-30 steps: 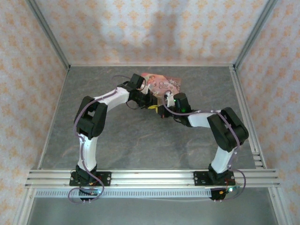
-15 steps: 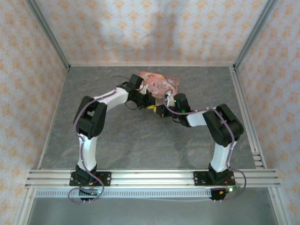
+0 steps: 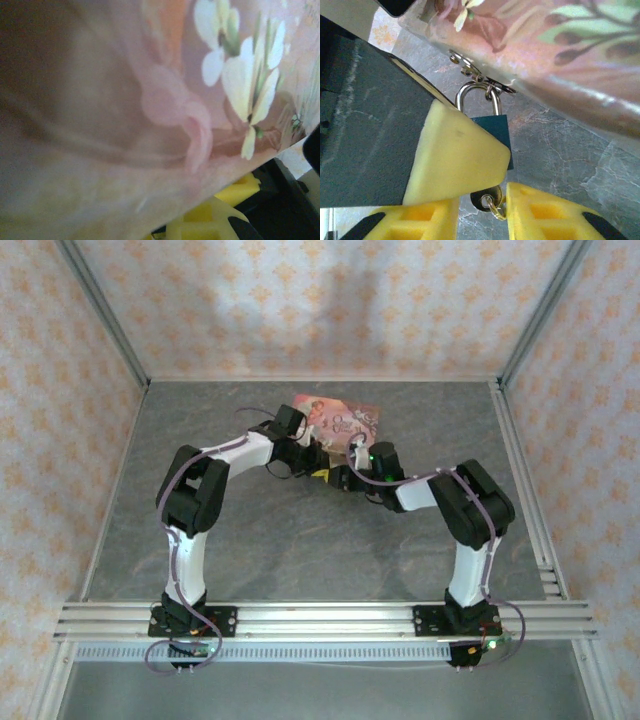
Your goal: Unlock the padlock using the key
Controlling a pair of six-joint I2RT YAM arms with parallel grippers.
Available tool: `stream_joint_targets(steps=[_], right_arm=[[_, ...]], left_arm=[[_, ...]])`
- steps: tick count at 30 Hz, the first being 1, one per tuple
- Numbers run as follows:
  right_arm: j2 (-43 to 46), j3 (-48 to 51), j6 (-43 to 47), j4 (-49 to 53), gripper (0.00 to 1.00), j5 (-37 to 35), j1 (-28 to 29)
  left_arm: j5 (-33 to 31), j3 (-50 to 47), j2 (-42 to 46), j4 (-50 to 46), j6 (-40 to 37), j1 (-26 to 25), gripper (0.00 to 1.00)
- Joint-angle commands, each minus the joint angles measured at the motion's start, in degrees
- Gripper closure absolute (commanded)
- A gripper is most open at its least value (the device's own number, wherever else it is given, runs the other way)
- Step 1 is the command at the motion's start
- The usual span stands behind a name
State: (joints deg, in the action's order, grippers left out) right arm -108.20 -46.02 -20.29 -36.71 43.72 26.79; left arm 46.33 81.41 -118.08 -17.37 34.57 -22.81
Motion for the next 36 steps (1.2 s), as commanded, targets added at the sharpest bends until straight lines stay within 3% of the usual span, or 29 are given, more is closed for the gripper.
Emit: stream_joint_targets(steps=[1, 8, 16, 29, 36], right_arm=[[3.89, 1.77, 2.97, 3.35, 0.68, -3.84, -0.67], [7.76, 2.62, 10.77, 11.08, 0.67, -11.07, 1.24], [6.75, 0.73, 15.91, 11.88, 0.64, -18.65, 6.14], [3.23, -5.31, 18.47, 13.02, 0.68, -23.26, 8.01], [2.57, -4.6, 19.34, 12.1, 0.63, -23.24, 8.54]], left_arm=[[4.56, -0.99, 1.63, -2.63, 1.56, -0.92, 1.0], [5.41, -0.38, 1.39, -2.76, 1.56, -0.92, 1.0], [6.05, 0.11, 1.37, -3.41, 1.47, -0.9, 1.0], [6.93, 0.42, 1.48, -3.14, 2.21, -0.83, 1.0], [7.63, 0.77, 1.31, -2.78, 3.0, -0.84, 1.0]])
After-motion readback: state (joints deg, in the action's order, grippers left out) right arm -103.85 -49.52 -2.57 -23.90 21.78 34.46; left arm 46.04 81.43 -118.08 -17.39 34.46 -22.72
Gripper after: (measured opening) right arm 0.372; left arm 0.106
